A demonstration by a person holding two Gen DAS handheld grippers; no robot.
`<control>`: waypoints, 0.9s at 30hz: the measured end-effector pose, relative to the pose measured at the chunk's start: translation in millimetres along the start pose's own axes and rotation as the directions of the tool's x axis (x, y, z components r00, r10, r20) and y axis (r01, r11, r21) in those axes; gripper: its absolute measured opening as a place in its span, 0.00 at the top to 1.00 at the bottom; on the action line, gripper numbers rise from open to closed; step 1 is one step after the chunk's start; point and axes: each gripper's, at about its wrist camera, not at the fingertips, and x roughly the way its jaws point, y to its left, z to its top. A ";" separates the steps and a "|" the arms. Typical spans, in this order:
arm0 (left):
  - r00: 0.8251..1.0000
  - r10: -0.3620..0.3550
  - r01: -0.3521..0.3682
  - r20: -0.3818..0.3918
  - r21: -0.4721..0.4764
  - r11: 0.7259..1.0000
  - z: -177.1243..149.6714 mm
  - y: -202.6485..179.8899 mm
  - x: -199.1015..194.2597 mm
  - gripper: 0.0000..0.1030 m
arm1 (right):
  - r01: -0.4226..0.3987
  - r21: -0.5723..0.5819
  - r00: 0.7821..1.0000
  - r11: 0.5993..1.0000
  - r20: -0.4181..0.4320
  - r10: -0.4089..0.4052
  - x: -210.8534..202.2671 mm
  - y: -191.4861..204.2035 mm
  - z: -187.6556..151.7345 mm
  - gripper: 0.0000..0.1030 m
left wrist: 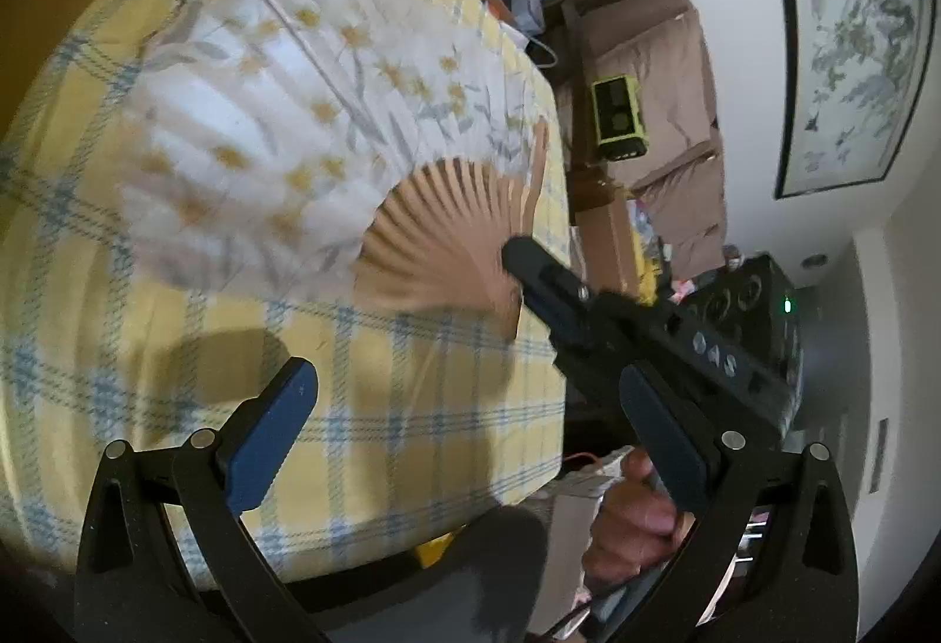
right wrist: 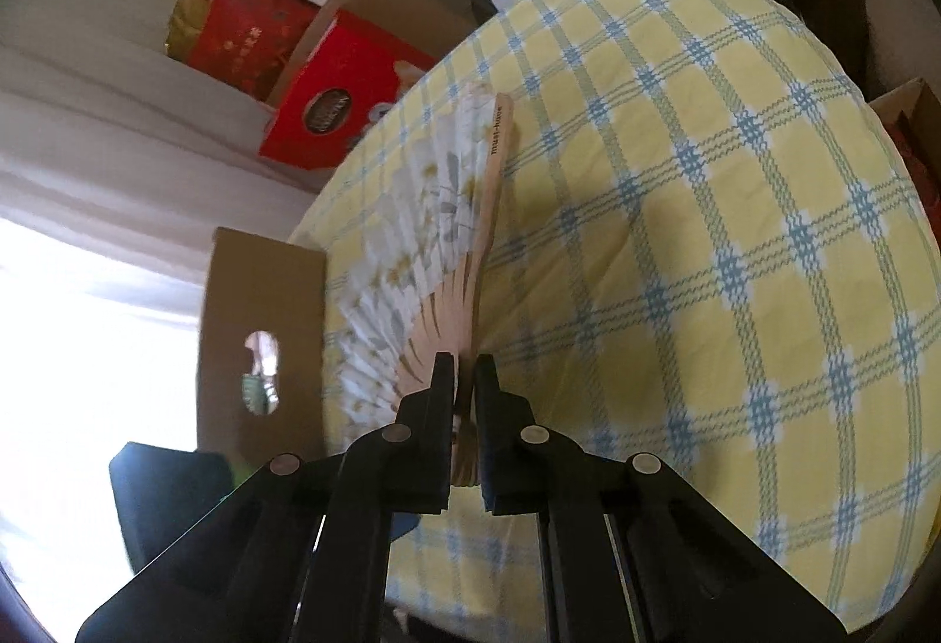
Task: Organize objects
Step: 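Lift the white folding fan with the right gripper toward the left gripper, then grasp the fan ribs with the left gripper while the right gripper holds the fan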
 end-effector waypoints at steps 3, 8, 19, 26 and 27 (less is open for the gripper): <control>0.999 -0.041 0.040 -0.010 -0.043 0.998 5.2 4.7 5.4 0.00 | -0.024 0.007 1.000 1.000 -0.019 0.024 -2.9 3.0 -6.4 0.94; 0.994 -0.105 0.109 0.041 -0.115 0.987 9.7 17.4 4.9 0.02 | -0.048 0.028 0.998 0.998 -0.028 0.049 -6.6 -0.9 -16.1 0.94; 0.991 -0.097 0.106 0.090 -0.098 0.990 16.2 20.1 -0.2 0.68 | -0.060 0.026 0.998 0.998 -0.007 0.060 -11.3 -1.5 -24.9 0.94; 0.986 -0.106 0.110 0.131 -0.022 0.994 12.1 2.9 -21.8 0.93 | -0.075 0.022 0.996 0.997 0.039 0.074 -24.9 4.4 -25.0 0.94; 0.984 -0.112 0.114 0.137 -0.009 0.993 11.7 -1.2 -26.6 0.93 | -0.086 0.021 0.995 0.996 0.044 0.085 -27.3 6.6 -24.6 0.94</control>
